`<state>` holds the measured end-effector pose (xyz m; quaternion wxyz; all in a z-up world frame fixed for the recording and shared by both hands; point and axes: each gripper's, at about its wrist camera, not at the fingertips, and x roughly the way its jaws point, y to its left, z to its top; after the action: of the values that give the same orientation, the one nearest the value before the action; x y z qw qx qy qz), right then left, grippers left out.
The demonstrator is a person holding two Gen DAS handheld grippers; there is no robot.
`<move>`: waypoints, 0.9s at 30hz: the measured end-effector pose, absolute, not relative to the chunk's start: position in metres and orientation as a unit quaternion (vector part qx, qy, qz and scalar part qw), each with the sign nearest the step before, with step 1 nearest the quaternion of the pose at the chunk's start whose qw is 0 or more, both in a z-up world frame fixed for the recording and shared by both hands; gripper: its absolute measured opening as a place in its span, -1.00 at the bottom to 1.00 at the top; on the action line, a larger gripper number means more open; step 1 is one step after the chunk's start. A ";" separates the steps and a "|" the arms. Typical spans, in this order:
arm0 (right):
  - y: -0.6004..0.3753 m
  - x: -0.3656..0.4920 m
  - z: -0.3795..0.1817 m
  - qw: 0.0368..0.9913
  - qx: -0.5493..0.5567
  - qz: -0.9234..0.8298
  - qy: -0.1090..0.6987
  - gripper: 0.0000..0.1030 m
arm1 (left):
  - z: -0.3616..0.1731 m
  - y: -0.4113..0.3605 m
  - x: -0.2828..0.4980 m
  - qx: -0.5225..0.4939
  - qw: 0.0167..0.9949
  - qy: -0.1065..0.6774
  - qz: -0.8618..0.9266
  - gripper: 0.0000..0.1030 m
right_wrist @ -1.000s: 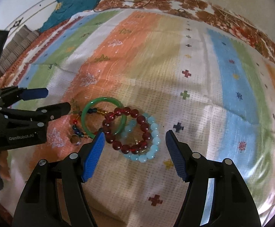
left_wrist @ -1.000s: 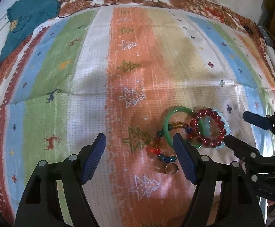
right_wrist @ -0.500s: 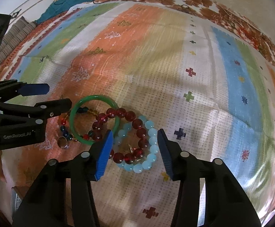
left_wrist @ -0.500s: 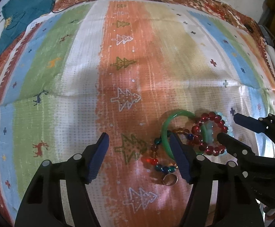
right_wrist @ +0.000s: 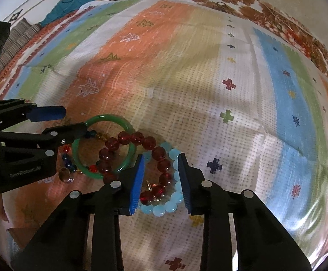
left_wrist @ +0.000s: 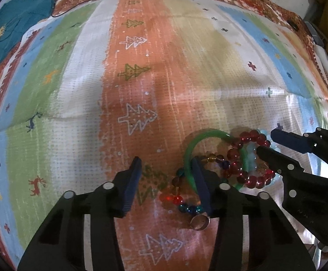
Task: Organize jewelry
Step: 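Grasp the green jade bangle with the left tool while the right tool grasps the red bead bracelet, then lift the green bangle with the left tool while the right tool lifts the red bracelet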
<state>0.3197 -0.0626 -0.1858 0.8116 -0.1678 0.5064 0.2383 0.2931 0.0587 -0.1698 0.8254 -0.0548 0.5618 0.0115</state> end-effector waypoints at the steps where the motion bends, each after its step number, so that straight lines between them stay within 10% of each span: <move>1: -0.062 0.320 -0.186 0.812 -0.169 0.237 0.506 -0.42 | -0.170 0.058 0.294 -0.054 0.826 0.562 0.011 -0.24; 12: -0.058 0.321 -0.192 0.816 -0.199 0.229 0.492 -0.70 | -0.166 0.044 0.296 -0.032 0.829 0.558 -0.006 -0.86; 27: -0.062 0.317 -0.183 0.824 -0.193 0.227 0.482 -0.73 | -0.156 0.044 0.295 -0.023 0.833 0.552 0.007 -0.88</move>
<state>0.3166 -0.0623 -0.1826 0.8238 -0.1925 0.4823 0.2272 0.2954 0.0444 -0.1565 0.8332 -0.0227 0.5525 0.0074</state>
